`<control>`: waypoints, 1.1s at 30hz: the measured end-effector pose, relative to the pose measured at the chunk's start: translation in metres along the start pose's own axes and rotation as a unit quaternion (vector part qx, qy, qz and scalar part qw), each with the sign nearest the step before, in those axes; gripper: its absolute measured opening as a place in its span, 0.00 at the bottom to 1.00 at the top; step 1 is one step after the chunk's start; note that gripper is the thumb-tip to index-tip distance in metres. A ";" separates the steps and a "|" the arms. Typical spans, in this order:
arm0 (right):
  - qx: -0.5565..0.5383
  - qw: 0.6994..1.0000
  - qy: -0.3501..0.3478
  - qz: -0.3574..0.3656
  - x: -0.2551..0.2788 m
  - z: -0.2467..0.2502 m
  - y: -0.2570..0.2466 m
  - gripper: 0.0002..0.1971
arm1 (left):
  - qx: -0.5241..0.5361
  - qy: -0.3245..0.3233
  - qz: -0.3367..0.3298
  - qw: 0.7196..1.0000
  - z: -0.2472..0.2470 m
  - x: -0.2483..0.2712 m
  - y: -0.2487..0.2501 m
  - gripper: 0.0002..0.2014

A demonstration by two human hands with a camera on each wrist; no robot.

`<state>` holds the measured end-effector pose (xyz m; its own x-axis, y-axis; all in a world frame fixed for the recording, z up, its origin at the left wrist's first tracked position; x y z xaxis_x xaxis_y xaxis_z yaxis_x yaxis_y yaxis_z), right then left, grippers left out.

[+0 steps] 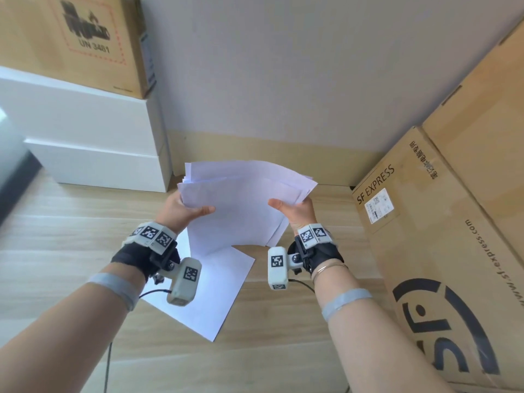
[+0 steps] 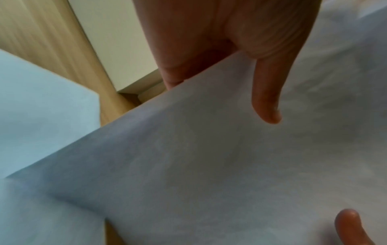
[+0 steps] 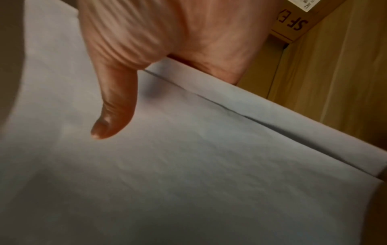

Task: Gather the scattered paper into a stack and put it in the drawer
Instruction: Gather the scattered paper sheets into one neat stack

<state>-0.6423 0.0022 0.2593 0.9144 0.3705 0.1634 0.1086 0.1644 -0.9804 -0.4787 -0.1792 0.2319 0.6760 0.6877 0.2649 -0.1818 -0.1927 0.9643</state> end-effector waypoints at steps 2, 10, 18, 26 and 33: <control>0.029 0.999 -0.005 -0.029 0.002 -0.004 0.020 0.15 | 0.008 0.010 0.036 0.999 -0.002 -0.002 -0.024 0.29; 0.023 0.999 0.020 -0.046 -0.004 -0.006 0.032 0.11 | 0.010 0.076 -0.011 0.997 0.008 -0.010 -0.010 0.14; 0.069 0.995 -0.013 -0.071 0.006 -0.021 0.068 0.16 | -0.074 0.015 0.072 0.994 0.024 -0.025 -0.068 0.34; 0.144 0.988 0.009 -0.063 -0.005 -0.033 0.066 0.10 | -0.168 0.102 0.067 0.978 0.025 -0.024 -0.046 0.32; 0.271 0.956 -0.098 -0.049 -0.020 -0.074 0.056 0.24 | -0.096 0.127 0.128 0.979 0.060 -0.023 -0.058 0.24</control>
<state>-0.6254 -0.0630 0.1929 0.8139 0.4838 0.3217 -0.0763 0.6379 -0.7664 -0.4410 -0.2258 0.1694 0.3965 0.7902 0.4673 -0.4702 -0.2624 0.8427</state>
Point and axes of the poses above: each hand's wrist, its own x-axis away from the middle knuckle, its own z-axis out of the back of the hand, y = z × x, the point moved 8 cm from there along -x, towards the middle knuckle, and after that the axes turned 8 degrees about y, right-handed, at the moved point
